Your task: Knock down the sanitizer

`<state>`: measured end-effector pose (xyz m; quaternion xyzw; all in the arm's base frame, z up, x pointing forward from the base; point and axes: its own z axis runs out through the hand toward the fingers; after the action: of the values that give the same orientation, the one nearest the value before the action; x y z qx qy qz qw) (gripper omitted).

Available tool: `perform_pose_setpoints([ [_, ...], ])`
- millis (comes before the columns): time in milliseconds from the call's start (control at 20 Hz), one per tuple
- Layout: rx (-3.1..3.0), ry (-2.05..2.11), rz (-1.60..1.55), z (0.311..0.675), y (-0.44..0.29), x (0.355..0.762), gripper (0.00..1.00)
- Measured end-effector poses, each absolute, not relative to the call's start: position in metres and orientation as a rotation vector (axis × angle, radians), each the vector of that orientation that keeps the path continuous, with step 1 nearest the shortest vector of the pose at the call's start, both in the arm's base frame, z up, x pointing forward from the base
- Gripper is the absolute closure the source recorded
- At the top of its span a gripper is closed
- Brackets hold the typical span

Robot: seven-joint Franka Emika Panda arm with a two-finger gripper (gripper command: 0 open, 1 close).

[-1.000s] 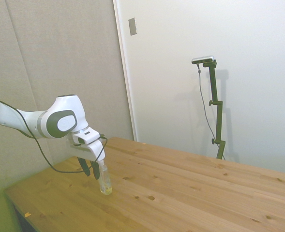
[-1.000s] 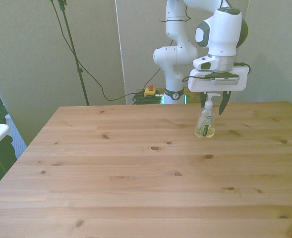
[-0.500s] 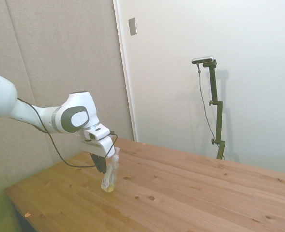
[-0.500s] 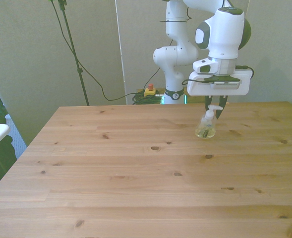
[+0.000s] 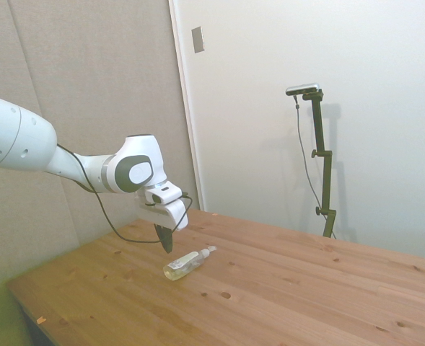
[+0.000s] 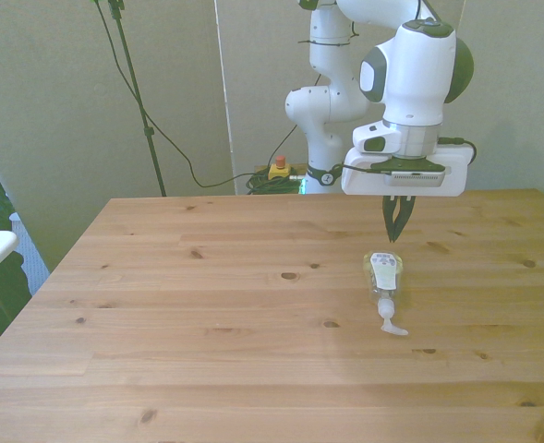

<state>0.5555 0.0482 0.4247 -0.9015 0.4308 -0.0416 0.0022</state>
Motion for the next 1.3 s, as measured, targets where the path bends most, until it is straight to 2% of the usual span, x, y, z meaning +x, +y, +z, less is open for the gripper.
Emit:
perform_pose_setpoints([
  [650,-2.900,1.278,-0.109,0.419,0.066,0.473,1.00],
  [700,-2.903,1.274,-0.111,0.417,0.066,0.469,0.00],
  [1300,-2.929,1.262,-0.089,0.406,0.070,0.454,0.00],
])
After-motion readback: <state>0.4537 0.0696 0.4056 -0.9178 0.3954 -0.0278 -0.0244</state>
